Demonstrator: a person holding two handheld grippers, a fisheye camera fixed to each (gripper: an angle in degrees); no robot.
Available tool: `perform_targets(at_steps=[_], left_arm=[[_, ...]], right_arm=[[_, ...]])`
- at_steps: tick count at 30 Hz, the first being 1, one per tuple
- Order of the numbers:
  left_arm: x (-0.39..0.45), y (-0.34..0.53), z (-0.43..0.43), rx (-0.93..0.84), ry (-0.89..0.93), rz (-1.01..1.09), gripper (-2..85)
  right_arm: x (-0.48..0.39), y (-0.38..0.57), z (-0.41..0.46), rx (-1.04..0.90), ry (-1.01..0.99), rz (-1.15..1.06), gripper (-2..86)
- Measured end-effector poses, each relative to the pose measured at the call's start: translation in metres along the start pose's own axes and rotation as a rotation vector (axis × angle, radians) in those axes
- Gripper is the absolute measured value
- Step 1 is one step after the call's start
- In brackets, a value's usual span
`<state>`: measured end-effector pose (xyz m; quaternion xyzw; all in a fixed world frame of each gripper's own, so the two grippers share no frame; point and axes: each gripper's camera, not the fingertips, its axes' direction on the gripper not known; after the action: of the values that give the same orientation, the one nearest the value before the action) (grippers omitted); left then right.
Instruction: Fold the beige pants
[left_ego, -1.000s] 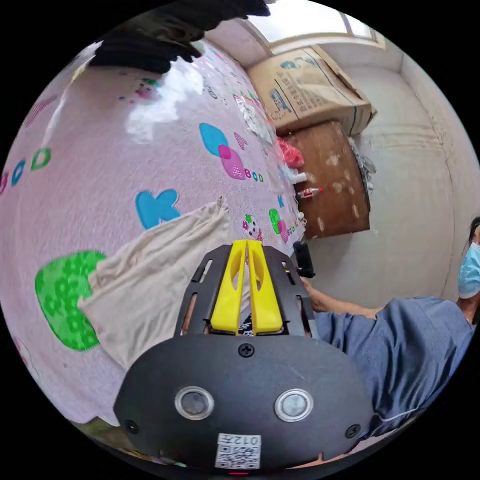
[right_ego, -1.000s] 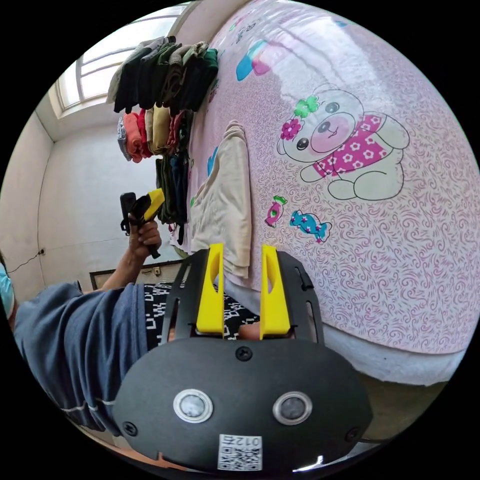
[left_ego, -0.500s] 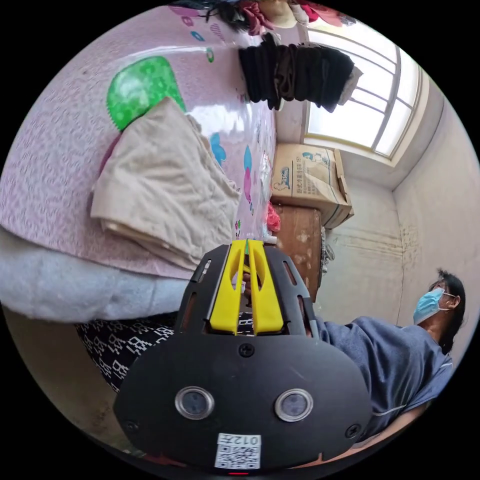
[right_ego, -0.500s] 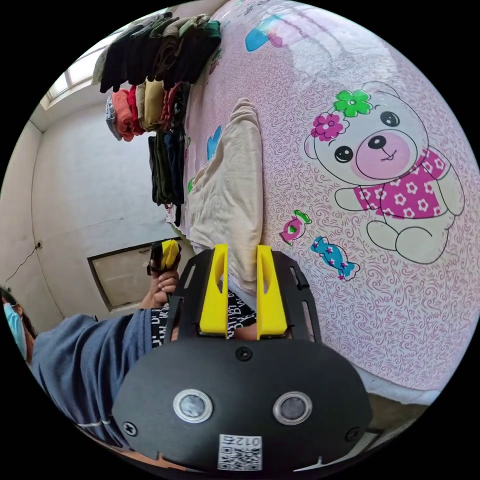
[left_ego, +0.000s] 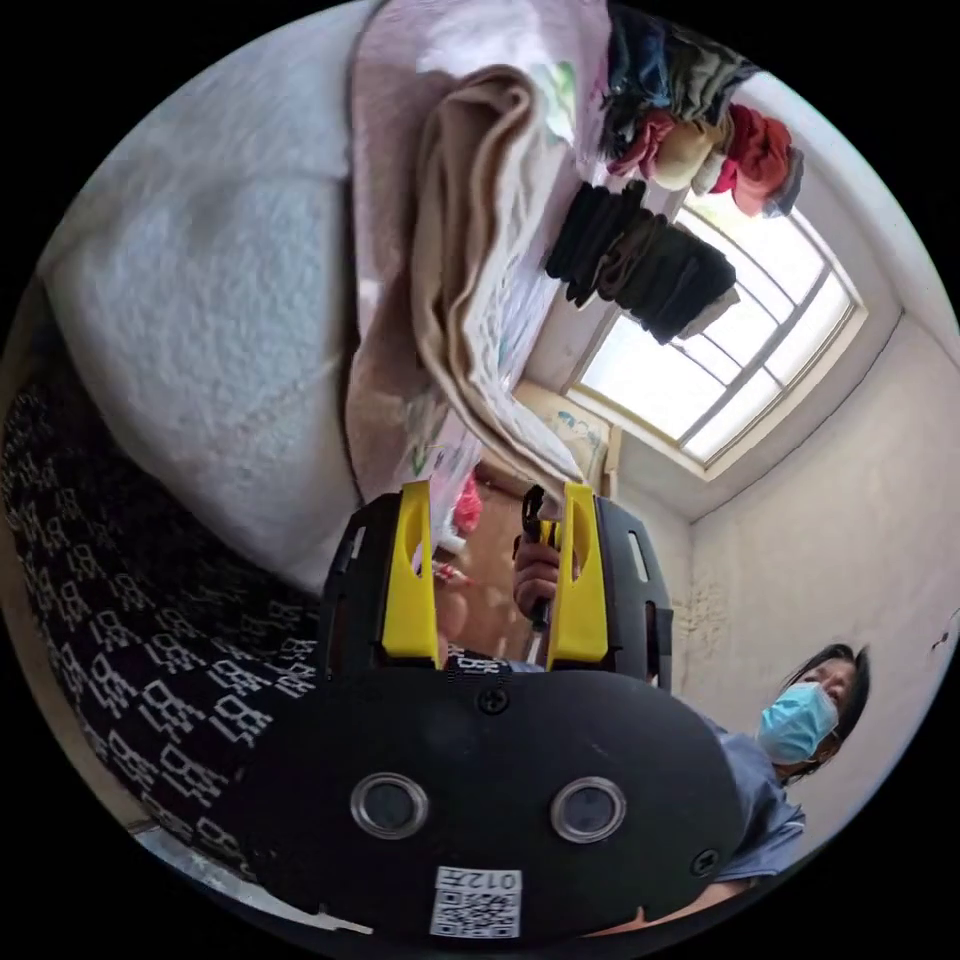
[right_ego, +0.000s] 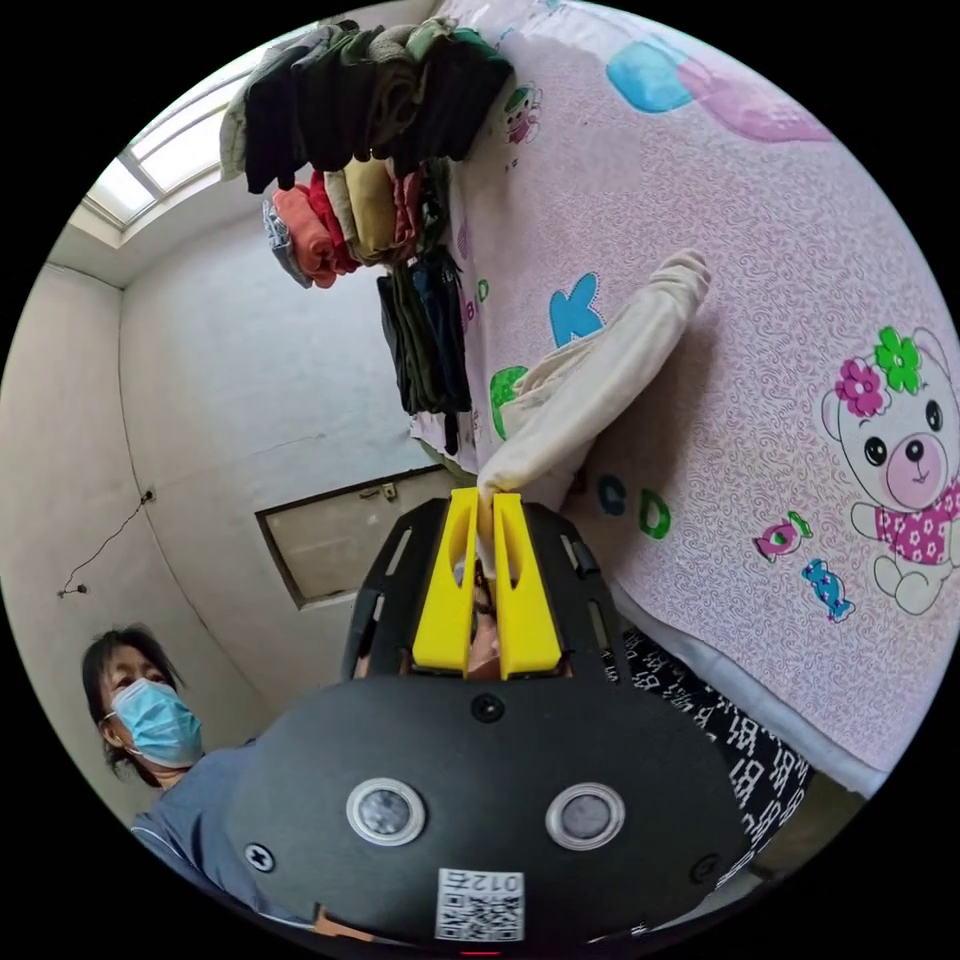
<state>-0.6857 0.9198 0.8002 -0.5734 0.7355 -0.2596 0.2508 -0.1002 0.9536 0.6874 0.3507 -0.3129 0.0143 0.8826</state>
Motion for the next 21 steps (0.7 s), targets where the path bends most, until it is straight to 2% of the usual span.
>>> perform_targets(at_steps=[8, 13, 16, 21], left_arm=[[0.019, 0.017, -0.008, 0.195, 0.152, -0.037, 17.8], [0.048, 0.021, -0.031, 0.326, 0.174, -0.007, 18.5], [0.068, 0.027, -0.049, 0.309, 0.166, 0.041, 18.9], [0.075, 0.049, -0.087, 0.417, 0.133, -0.024, 17.1]], right_arm=[[-0.003, -0.050, 0.011, -0.070, -0.015, -0.021, 1.8], [0.010, -0.075, 0.005, -0.045, -0.022, -0.026, 1.8], [0.028, -0.094, -0.003, -0.003, -0.050, 0.007, 1.7], [0.049, -0.124, -0.001, -0.048, -0.064, 0.008, 1.7]])
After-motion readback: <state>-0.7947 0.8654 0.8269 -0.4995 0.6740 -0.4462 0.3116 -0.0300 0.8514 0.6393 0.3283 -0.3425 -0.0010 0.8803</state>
